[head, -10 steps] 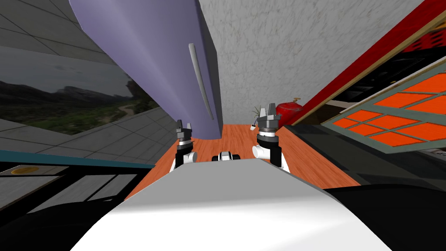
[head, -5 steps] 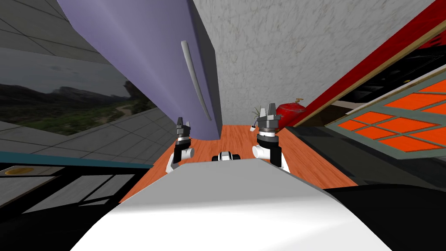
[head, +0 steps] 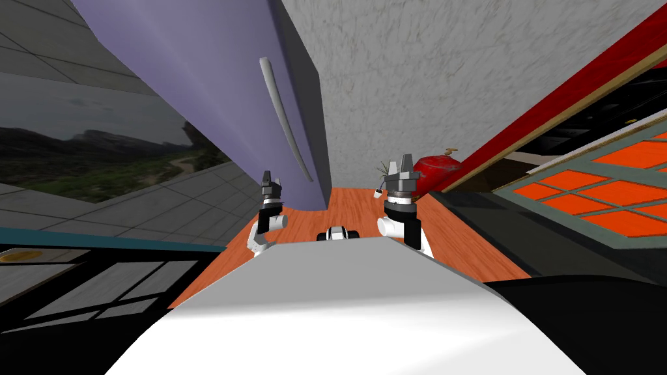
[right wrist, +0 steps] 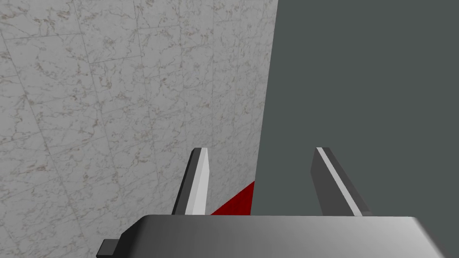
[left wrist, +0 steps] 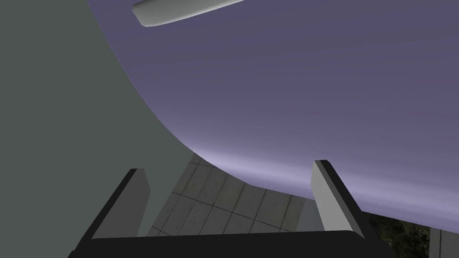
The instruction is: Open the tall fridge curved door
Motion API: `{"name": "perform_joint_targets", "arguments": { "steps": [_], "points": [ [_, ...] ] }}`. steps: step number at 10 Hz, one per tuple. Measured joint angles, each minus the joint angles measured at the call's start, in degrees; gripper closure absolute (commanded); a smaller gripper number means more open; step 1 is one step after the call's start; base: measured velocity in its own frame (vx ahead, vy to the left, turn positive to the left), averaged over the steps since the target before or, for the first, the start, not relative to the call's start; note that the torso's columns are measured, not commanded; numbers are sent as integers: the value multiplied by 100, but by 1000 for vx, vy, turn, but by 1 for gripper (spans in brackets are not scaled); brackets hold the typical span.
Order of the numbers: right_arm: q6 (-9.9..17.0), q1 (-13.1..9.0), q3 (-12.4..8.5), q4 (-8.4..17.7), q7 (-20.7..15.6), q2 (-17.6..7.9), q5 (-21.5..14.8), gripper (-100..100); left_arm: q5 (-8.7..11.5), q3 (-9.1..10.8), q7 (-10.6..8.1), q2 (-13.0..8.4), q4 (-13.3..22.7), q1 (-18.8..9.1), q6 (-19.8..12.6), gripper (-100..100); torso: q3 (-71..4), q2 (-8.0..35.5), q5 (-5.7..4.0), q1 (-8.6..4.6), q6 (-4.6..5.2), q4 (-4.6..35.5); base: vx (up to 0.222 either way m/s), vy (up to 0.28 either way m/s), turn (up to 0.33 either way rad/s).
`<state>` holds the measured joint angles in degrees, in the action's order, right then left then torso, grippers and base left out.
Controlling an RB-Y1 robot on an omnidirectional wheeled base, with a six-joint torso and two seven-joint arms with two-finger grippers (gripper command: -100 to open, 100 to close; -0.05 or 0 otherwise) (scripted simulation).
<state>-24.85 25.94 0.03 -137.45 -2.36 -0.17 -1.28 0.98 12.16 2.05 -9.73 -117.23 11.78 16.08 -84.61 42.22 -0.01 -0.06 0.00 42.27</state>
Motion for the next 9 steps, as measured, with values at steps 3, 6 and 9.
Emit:
{"name": "perform_joint_targets", "arguments": {
  "steps": [3, 6, 9],
  "points": [
    [0, 0, 0, 0, 0, 0, 0, 0, -49, 383, -64, -26, 283, -528, -450, -100, 10, 16, 5, 20, -1, 5, 73, -138, 58],
    [0, -1, 0, 0, 0, 0, 0, 0, -82, 849, -182, -60, 577, -1077, -995, -100, 5, 8, 1, 10, 2, 2, 78, -155, 51],
    [0, 0, -1, 0, 0, -1, 0, 0, -106, 1187, -247, -78, 969, -1578, -1305, -100, 7, 11, 5, 16, -2, 3, 54, -93, 48]
  ]
}}
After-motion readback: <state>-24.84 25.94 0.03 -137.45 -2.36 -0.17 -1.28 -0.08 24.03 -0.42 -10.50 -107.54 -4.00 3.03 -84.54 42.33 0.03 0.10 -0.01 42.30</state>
